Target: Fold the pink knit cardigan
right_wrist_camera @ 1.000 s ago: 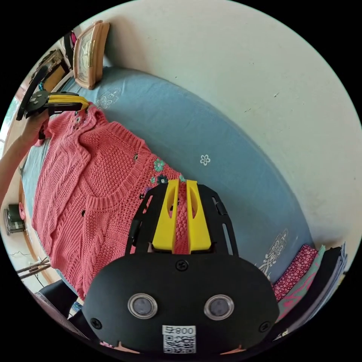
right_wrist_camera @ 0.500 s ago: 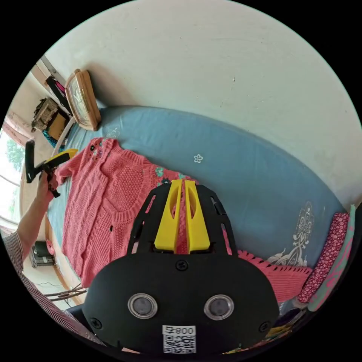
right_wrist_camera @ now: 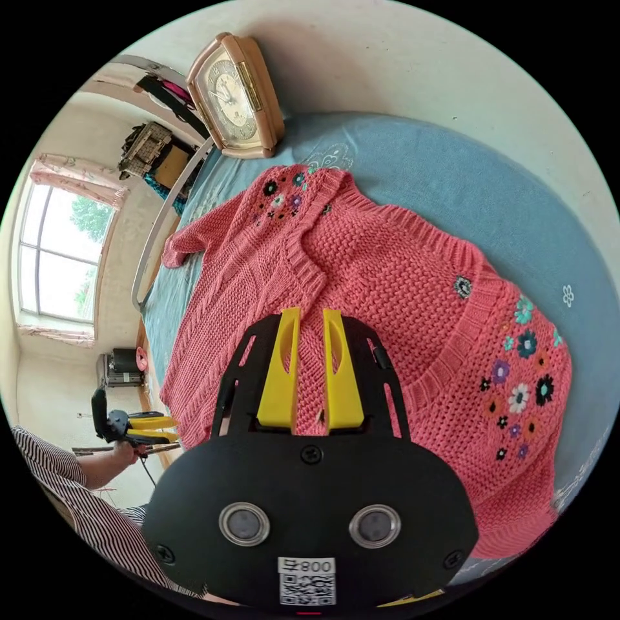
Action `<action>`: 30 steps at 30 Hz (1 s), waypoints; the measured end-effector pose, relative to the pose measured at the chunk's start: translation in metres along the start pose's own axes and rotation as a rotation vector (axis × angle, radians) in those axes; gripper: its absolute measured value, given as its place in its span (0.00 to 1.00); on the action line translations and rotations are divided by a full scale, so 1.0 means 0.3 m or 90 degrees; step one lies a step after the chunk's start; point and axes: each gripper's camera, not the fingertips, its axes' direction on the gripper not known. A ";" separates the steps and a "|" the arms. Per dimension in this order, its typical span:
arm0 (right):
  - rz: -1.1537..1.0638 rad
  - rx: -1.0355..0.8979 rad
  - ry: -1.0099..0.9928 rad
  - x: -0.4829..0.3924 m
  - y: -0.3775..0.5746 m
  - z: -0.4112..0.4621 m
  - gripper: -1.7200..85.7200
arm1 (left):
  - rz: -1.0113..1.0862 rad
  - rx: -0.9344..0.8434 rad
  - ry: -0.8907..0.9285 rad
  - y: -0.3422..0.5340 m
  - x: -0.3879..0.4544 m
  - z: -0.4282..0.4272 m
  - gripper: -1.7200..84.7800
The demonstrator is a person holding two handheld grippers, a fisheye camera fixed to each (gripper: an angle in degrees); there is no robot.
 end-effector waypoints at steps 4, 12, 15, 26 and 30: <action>0.027 0.001 -0.012 0.010 -0.024 0.027 0.09 | -0.008 0.010 -0.055 0.083 -0.015 0.054 0.09; 0.021 -0.012 -0.030 -0.008 -0.071 0.054 0.06 | -0.039 0.017 -0.042 0.202 -0.054 0.051 0.03; 0.026 -0.013 -0.048 0.003 -0.081 0.057 0.05 | -0.059 0.026 -0.019 0.251 -0.071 0.045 0.03; 0.041 -0.013 -0.069 0.012 -0.096 0.051 0.03 | -0.009 -0.003 -0.052 0.411 -0.024 0.112 0.09; 0.044 -0.020 -0.062 -0.001 -0.098 0.059 0.03 | 0.004 -0.023 -0.095 0.436 -0.007 0.149 0.07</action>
